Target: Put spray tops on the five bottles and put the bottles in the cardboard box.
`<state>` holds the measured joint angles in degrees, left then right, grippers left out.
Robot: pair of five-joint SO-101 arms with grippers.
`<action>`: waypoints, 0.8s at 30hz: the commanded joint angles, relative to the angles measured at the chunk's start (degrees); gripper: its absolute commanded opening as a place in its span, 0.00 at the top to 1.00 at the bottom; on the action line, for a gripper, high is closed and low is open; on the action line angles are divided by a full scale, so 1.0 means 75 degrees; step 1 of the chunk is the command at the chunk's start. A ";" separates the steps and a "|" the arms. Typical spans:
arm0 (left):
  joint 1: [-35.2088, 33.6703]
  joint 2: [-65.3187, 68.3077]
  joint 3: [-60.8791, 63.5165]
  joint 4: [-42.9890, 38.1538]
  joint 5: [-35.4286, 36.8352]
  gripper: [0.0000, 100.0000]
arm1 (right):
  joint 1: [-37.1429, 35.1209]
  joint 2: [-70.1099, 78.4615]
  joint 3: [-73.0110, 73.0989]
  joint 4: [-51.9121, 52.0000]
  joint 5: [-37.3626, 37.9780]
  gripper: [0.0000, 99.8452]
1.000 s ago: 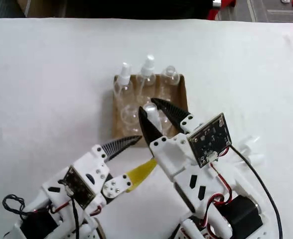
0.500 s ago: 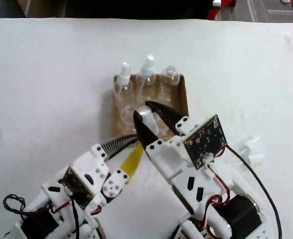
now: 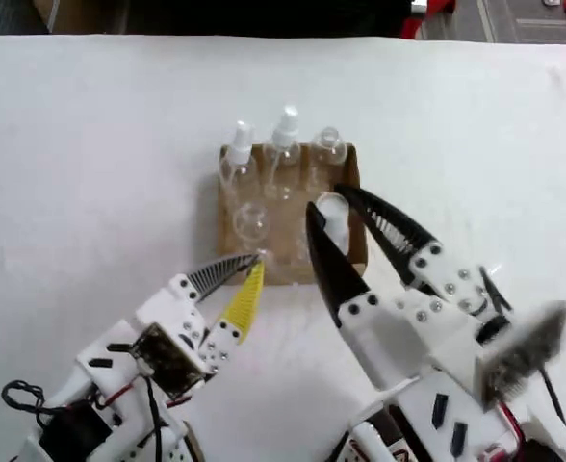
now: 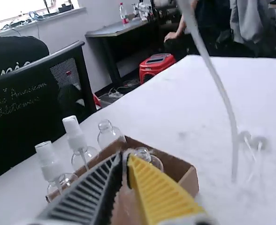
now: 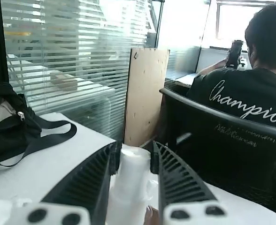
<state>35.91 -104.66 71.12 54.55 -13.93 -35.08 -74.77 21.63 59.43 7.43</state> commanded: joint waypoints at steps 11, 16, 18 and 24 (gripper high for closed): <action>0.2608 -0.0029 0.0516 0.1371 -0.2063 0.98 | 0.1705 0.0498 -0.0070 -0.2831 0.0094 0.98; 0.2585 -0.0029 0.0750 0.1301 -0.2051 0.91 | 0.2221 0.1764 0.0141 -0.4026 0.0094 0.98; 0.2374 -0.0029 0.0738 0.1160 -0.1711 0.83 | 0.2409 0.2327 0.0117 -0.4472 0.0094 0.98; -0.0275 -0.0029 0.0363 0.0434 0.0961 0.70 | 0.2549 0.3593 0.0117 -0.5550 0.0094 0.98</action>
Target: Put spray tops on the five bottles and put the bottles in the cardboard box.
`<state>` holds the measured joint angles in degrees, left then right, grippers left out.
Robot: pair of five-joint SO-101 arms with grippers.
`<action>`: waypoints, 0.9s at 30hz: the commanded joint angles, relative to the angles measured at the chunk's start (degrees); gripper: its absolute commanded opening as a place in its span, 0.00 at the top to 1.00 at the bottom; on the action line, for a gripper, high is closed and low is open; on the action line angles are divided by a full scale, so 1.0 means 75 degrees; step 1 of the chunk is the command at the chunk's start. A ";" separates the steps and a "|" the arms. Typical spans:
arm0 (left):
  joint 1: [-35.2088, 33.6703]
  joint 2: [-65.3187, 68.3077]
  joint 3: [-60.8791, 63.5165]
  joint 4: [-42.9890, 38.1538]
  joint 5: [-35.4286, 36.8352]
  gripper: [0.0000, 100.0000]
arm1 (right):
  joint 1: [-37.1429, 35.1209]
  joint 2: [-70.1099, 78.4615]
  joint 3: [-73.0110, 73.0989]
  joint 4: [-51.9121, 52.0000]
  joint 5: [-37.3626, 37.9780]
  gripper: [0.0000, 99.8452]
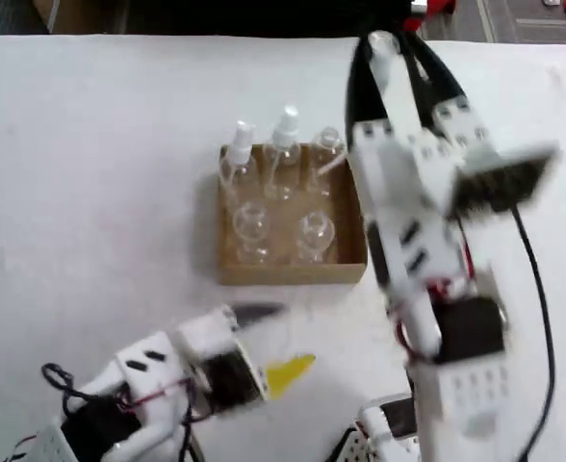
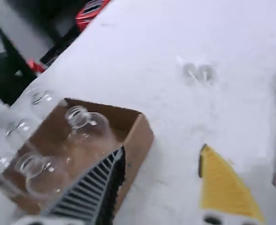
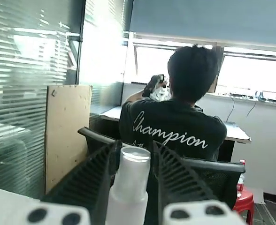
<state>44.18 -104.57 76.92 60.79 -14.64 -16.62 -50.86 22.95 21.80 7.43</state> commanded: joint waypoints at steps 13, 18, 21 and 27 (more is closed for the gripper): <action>-0.3909 -0.0041 -0.0352 -0.1207 0.1125 0.78 | 0.0100 0.2561 -0.0070 -0.2585 0.1020 0.98; -0.3897 -0.0041 0.0047 -0.1676 0.1125 0.78 | 0.0029 0.3311 -0.0059 -0.3229 0.2309 0.98; -0.3886 -0.0041 0.0035 -0.1664 0.1125 0.78 | 0.0018 0.3663 -0.0059 -0.3487 0.2333 0.98; -0.3511 -0.0041 0.0059 -0.1606 0.1114 0.78 | -0.0006 0.4179 -0.0012 -0.3733 0.2344 0.98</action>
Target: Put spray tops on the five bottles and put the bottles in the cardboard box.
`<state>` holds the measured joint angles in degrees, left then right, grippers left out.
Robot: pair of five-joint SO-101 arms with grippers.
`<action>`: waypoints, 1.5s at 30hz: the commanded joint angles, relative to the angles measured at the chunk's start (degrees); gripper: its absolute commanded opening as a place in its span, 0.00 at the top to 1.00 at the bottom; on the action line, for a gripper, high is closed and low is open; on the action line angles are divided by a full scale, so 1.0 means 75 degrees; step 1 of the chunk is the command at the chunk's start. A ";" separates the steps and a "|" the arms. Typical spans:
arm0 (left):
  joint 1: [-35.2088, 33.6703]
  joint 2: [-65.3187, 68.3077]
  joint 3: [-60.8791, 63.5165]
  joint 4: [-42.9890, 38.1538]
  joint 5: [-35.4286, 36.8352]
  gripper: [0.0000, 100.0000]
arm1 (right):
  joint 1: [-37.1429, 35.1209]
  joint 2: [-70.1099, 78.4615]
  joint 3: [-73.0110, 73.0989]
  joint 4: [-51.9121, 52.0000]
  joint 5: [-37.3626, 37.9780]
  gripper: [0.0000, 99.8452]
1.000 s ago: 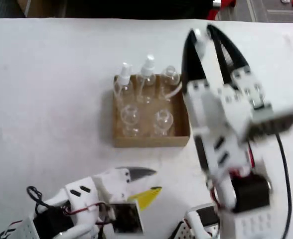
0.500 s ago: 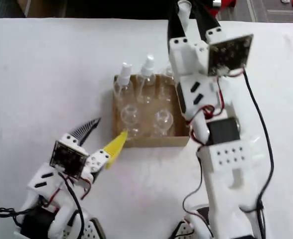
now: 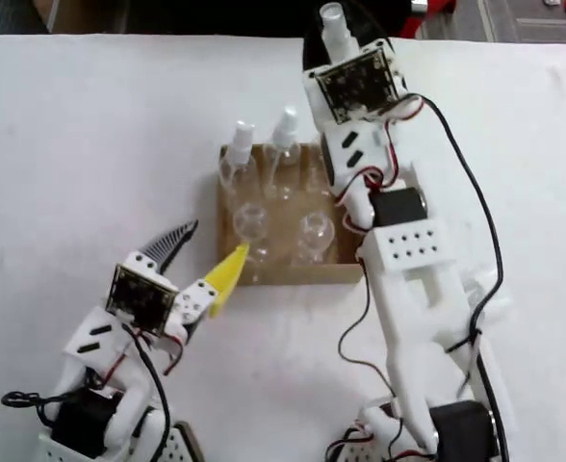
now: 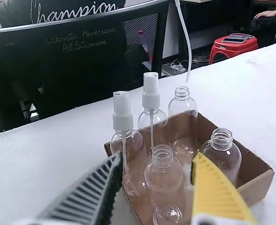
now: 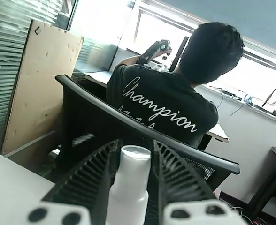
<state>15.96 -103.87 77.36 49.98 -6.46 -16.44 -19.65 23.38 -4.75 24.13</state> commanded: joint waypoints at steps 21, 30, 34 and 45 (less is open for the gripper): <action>0.0709 -0.0135 0.0234 -0.0176 -0.0481 0.78 | -0.0100 0.0486 0.0375 -0.0826 0.0082 0.98; 0.0709 -0.0135 0.0234 -0.0176 -0.0481 0.78 | -0.0147 0.0498 0.0809 -0.0838 0.0070 0.98; 0.0709 -0.0135 0.0234 -0.0176 -0.0481 0.78 | -0.0147 0.0533 0.0926 -0.0838 0.0059 0.98; 0.0709 -0.0135 0.0234 -0.0176 -0.0504 0.78 | -0.0100 0.1506 0.0949 -0.1612 -0.0164 0.98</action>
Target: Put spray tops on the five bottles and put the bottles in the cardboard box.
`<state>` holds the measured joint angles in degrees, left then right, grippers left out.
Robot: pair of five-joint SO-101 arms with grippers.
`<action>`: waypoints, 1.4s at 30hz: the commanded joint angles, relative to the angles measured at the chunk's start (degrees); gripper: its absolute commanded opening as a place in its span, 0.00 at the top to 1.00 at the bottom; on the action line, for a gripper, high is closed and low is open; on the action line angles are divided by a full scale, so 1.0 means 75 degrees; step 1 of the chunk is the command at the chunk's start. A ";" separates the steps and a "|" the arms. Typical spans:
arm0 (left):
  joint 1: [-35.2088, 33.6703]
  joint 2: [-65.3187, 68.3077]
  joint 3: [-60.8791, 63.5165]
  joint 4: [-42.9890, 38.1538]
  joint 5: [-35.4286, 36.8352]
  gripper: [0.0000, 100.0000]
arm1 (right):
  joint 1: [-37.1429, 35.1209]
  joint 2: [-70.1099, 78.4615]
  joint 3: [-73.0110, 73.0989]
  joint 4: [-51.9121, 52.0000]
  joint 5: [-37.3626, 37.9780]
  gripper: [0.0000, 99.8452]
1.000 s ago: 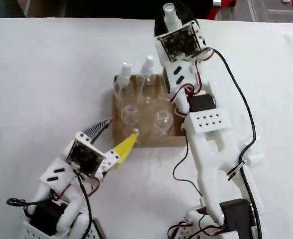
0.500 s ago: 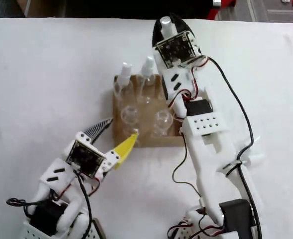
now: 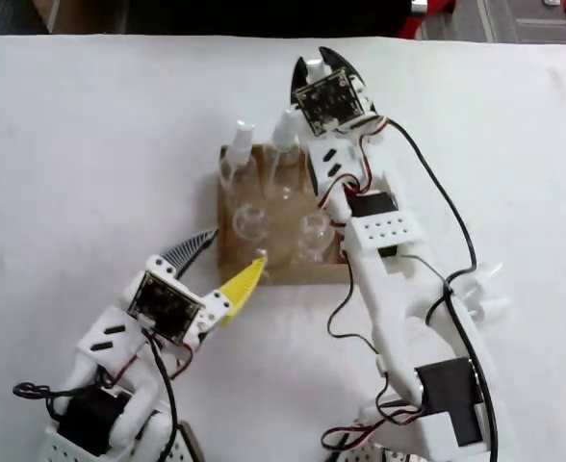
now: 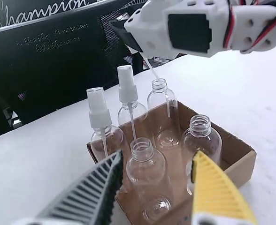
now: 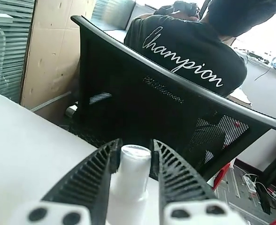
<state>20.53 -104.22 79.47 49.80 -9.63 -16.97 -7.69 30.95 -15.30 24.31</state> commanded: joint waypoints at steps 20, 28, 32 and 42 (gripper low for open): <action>0.0100 -0.0088 -0.0035 -0.0152 -0.0082 0.78 | 0.0498 -0.0252 0.1090 -0.0205 -0.2051 0.98; 0.0100 -0.0088 -0.0035 -0.0152 -0.0082 0.78 | 0.0498 -0.0252 0.1336 -0.0205 -0.2063 0.98; 0.0100 -0.0088 -0.0023 -0.0164 -0.0082 0.78 | 0.0463 -0.0252 0.1383 -0.0205 -0.2063 0.98; 0.0100 -0.0088 0.0164 -0.0399 -0.0082 0.78 | 0.0451 -0.0252 0.1395 -0.0170 -0.2063 0.96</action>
<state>20.53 -104.31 80.97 48.75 -9.63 -13.80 -7.78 41.76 -15.65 9.27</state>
